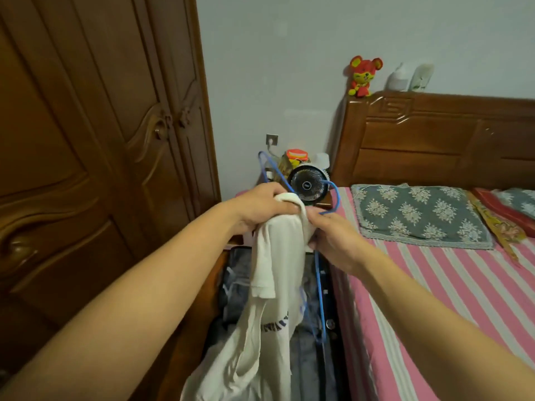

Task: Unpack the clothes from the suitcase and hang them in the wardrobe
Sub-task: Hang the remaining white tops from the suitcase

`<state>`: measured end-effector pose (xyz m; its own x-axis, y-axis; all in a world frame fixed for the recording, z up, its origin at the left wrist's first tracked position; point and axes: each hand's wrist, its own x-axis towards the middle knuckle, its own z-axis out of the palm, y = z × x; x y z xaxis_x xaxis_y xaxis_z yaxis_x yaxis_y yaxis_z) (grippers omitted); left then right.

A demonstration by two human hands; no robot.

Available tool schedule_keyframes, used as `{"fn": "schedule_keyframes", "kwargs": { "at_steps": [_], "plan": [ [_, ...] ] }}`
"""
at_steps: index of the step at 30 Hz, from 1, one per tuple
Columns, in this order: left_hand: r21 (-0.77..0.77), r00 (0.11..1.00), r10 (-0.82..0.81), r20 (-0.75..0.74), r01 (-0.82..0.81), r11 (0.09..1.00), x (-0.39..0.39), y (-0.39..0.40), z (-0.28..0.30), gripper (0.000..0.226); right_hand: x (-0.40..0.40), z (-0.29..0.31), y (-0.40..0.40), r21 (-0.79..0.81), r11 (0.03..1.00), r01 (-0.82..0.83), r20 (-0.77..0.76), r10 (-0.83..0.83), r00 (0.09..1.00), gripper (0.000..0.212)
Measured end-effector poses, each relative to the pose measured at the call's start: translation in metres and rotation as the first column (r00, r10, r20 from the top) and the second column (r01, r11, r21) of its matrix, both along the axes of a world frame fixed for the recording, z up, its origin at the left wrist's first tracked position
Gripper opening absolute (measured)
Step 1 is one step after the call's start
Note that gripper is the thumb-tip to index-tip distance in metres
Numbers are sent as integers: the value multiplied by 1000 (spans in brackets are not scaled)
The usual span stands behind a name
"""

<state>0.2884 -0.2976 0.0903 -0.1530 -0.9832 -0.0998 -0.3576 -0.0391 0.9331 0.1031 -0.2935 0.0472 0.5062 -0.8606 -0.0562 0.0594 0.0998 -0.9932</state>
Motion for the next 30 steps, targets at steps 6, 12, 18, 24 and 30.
{"fn": "schedule_keyframes", "kwargs": {
  "at_steps": [6, 12, 18, 24, 30],
  "plan": [
    [-24, 968, 230, -101, -234, 972, 38, 45, -49, 56, 47, -16, 12, -164, 976, 141, -174, -169, 970, 23],
    [184, 902, 431, -4, -423, 887, 56, 141, -164, 24, 52, -4, 1, 4, 930, 366, -95, -364, 926, 31],
    [369, 737, 608, -296, -499, 784, 82, 162, -177, 26, 12, -17, -25, 32, 896, 442, -287, -416, 863, 13],
    [34, 950, 272, -153, -270, 962, 60, 119, -98, 36, -39, -23, -11, -504, 812, 296, -616, -577, 536, 25],
    [-170, 947, -57, 317, 116, 979, 3, 80, -61, 22, 16, -47, 50, -380, 923, -56, -520, -163, 838, 42]
  ]
}}
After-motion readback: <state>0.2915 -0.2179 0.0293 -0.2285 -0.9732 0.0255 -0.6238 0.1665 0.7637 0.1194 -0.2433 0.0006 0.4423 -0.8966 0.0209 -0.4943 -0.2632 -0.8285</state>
